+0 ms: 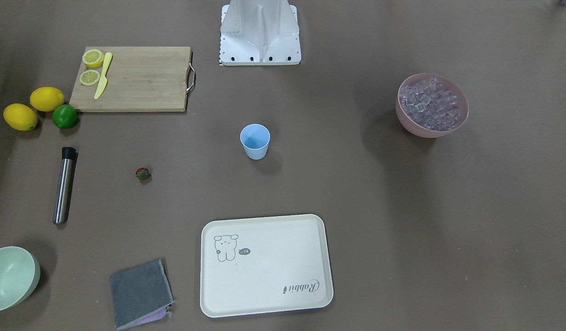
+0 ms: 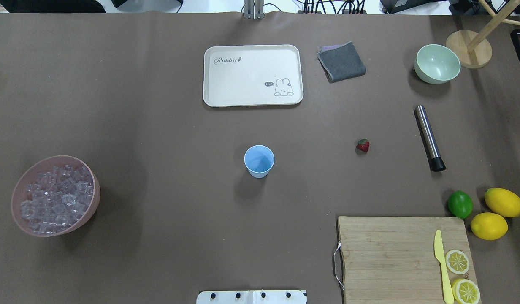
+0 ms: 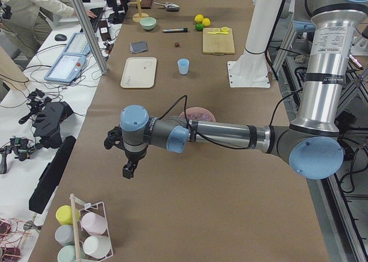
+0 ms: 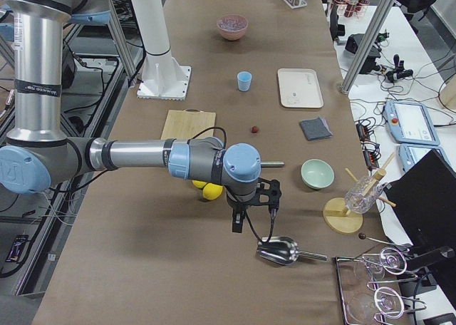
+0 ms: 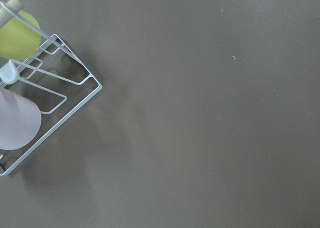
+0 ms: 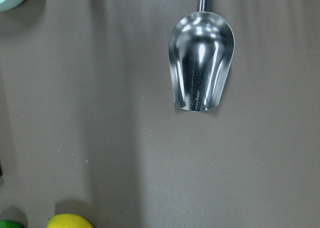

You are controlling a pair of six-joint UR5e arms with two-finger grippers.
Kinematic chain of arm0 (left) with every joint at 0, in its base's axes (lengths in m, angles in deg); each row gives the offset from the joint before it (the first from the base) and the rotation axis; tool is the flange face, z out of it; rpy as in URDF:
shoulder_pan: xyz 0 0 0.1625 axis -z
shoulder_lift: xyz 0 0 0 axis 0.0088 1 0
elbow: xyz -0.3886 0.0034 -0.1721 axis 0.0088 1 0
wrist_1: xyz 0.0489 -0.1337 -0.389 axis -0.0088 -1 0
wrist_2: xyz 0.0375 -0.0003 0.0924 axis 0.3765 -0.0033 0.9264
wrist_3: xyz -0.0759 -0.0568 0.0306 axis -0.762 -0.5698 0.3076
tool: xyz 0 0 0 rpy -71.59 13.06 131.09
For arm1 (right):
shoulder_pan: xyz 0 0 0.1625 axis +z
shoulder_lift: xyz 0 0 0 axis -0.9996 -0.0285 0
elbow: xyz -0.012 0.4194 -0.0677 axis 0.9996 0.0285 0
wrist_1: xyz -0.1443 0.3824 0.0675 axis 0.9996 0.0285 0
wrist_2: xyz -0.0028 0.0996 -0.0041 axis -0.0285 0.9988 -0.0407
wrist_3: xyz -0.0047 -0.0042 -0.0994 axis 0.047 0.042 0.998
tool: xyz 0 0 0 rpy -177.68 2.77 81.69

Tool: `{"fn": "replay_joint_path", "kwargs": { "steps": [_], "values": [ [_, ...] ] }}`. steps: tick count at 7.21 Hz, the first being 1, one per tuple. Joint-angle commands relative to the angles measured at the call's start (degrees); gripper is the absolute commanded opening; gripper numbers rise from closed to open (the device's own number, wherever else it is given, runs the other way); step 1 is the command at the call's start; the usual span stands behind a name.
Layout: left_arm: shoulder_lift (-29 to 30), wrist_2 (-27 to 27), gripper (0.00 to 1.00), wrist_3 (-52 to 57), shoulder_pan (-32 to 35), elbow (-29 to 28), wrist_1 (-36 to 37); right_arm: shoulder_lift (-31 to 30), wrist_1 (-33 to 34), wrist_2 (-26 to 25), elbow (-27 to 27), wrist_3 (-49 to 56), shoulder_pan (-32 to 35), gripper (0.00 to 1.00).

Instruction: Mash ice and strawberries in cup

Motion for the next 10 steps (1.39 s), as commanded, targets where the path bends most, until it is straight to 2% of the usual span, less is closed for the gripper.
{"fn": "replay_joint_path", "kwargs": {
  "steps": [1,5,8,10],
  "values": [
    [0.3,0.0,0.98,0.0,0.0,-0.3,0.1,0.0,0.1,0.0,0.0,0.0,0.0,1.0],
    [0.4,-0.2,0.98,-2.8,-1.3,0.4,0.2,0.3,0.1,0.1,-0.4,0.0,0.0,1.0],
    [0.7,0.5,0.98,-28.0,-18.1,10.6,-1.4,0.5,-0.1,-0.1,-0.4,0.0,0.0,1.0],
    [0.3,0.6,0.98,-31.6,-20.4,15.9,-1.8,0.5,-0.2,-0.1,-0.3,-0.1,0.0,1.0]
  ]
}}
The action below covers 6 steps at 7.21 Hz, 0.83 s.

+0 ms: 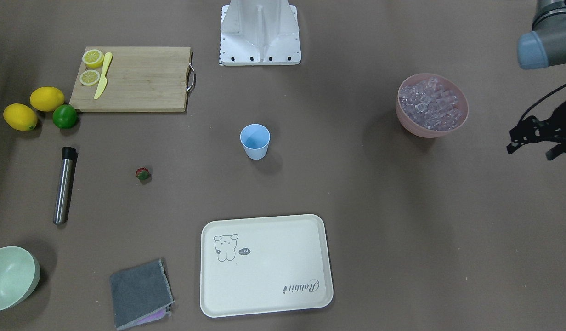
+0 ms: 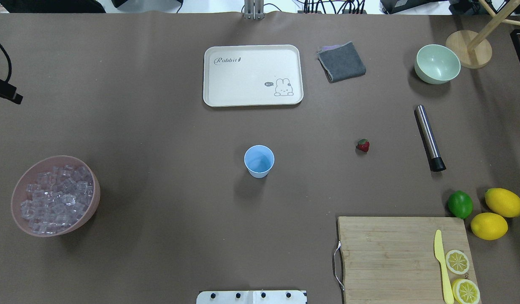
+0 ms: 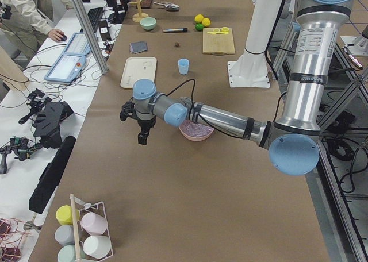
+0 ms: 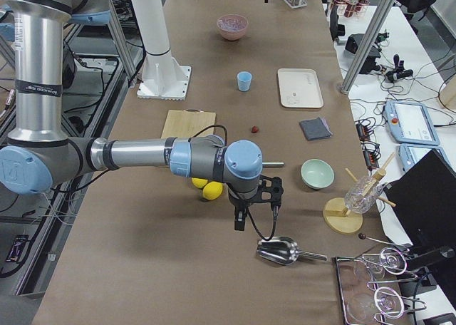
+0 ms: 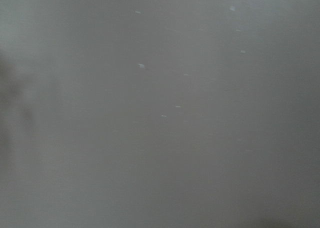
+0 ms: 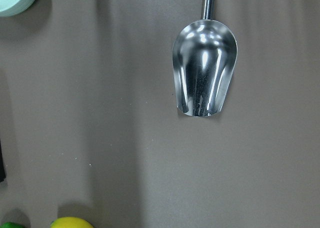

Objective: Mash ice and strawberries in cup
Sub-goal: 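Move the left gripper over the pink bowl of ice cubes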

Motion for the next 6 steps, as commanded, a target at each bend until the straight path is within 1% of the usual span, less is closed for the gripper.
{"fn": "replay_joint_path", "kwargs": {
  "steps": [1,3,5,6],
  "values": [
    [-0.7,-0.3,0.98,-2.8,-1.9,5.6,-0.2,0.0,-0.1,0.0,0.3,-0.1,-0.1,1.0],
    [-5.6,-0.3,0.98,-5.8,-5.0,11.0,-0.1,-0.2,0.0,0.2,0.3,0.0,-0.4,1.0],
    [-9.9,0.1,0.98,-14.7,-11.2,17.8,-0.2,-0.2,0.0,0.2,0.4,0.0,-0.7,1.0],
    [-12.3,0.1,0.98,-15.0,-12.2,19.9,-0.2,-0.2,0.0,0.2,0.3,0.0,-0.7,1.0]
  ]
}}
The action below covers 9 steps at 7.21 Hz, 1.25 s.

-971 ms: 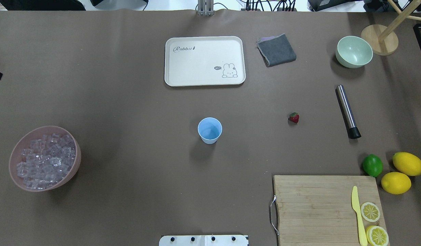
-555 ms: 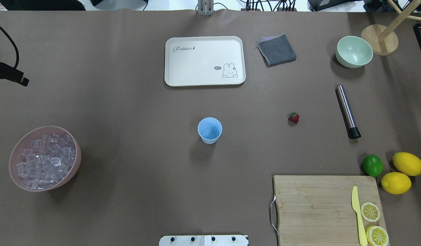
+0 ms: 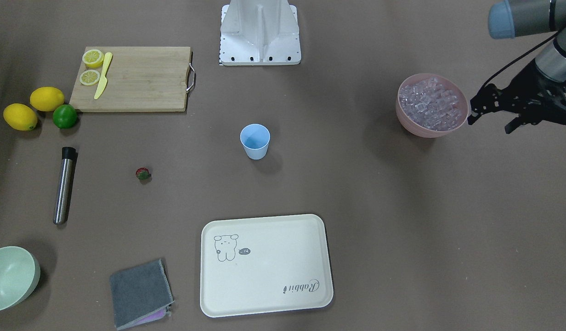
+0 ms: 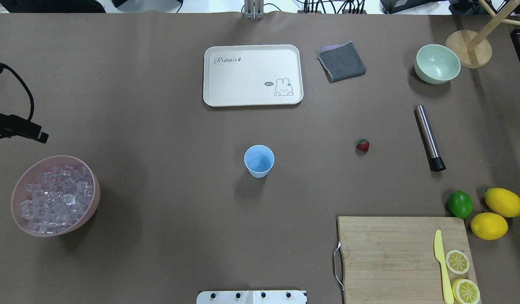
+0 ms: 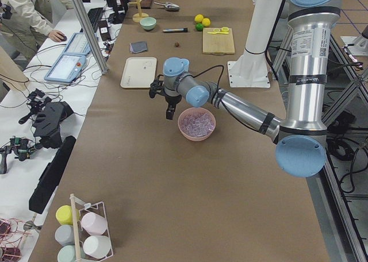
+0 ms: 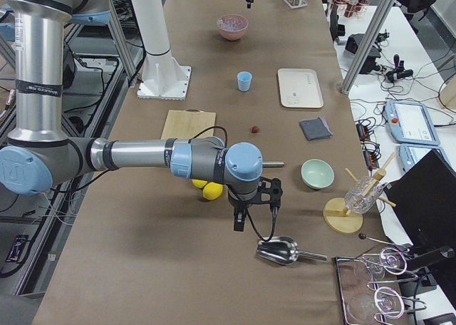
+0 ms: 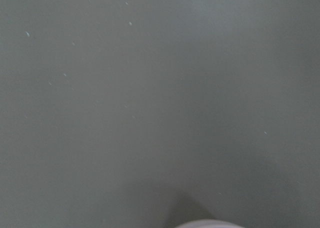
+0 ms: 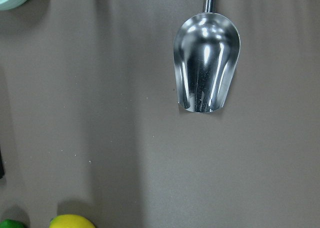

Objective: Mash ice and strawberries in cup
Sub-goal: 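Move the left gripper over the pink bowl of ice cubes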

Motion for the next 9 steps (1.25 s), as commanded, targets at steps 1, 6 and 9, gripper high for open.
{"fn": "replay_joint_path", "kwargs": {
  "steps": [1,6,9],
  "values": [
    [-3.7,1.4,0.98,-2.2,-3.3,3.5,-0.1,-0.1,0.0,0.0,0.1,0.0,-0.2,1.0],
    [-4.4,2.6,0.98,-1.8,-4.3,2.8,-0.5,-0.2,-0.2,-0.1,-0.1,0.2,-0.3,1.0],
    [-4.4,2.6,0.98,-1.4,-4.6,2.2,-0.9,-0.2,-0.2,-0.1,-0.3,0.0,-0.6,1.0]
  ]
}}
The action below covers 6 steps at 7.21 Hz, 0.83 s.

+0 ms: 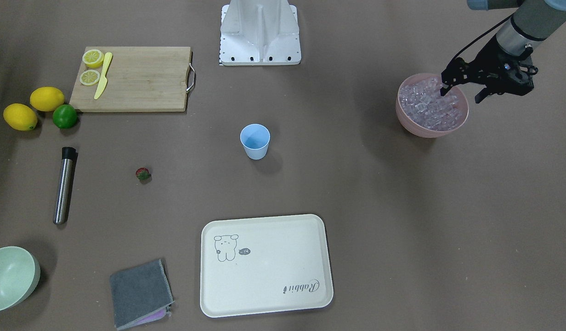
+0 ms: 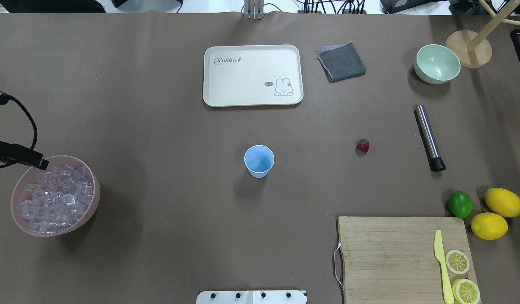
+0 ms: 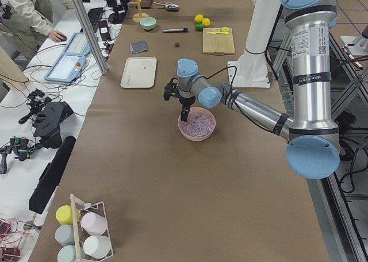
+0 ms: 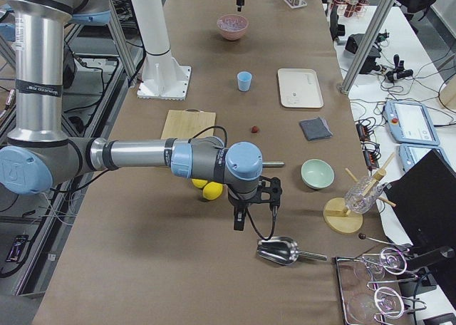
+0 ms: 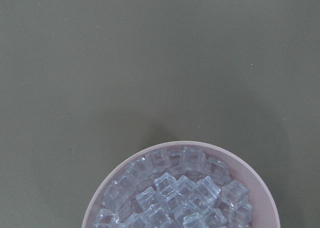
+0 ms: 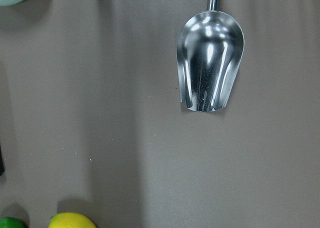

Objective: Mash ice and strawberries in cup
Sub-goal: 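Move the left gripper over the pink bowl of ice cubes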

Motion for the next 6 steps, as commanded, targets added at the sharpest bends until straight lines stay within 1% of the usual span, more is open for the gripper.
{"fn": "replay_joint_path", "kwargs": {
  "steps": [1,3,5,6],
  "values": [
    [-0.1,0.1,0.98,0.4,-1.1,-1.0,-2.3,0.0,0.0,0.1,-0.1,-0.2,-0.2,1.0],
    [-0.3,0.1,0.98,1.4,-3.1,-1.5,-3.6,0.1,0.0,0.1,0.1,-0.3,-0.3,1.0],
    [-0.4,1.6,0.97,1.3,-6.0,-1.7,-5.0,0.1,0.0,0.1,0.2,-0.3,-0.4,1.0],
    [-0.4,1.7,0.95,1.3,-6.9,-2.3,-5.4,0.1,0.0,0.0,0.2,-0.3,-0.5,1.0]
  ]
}}
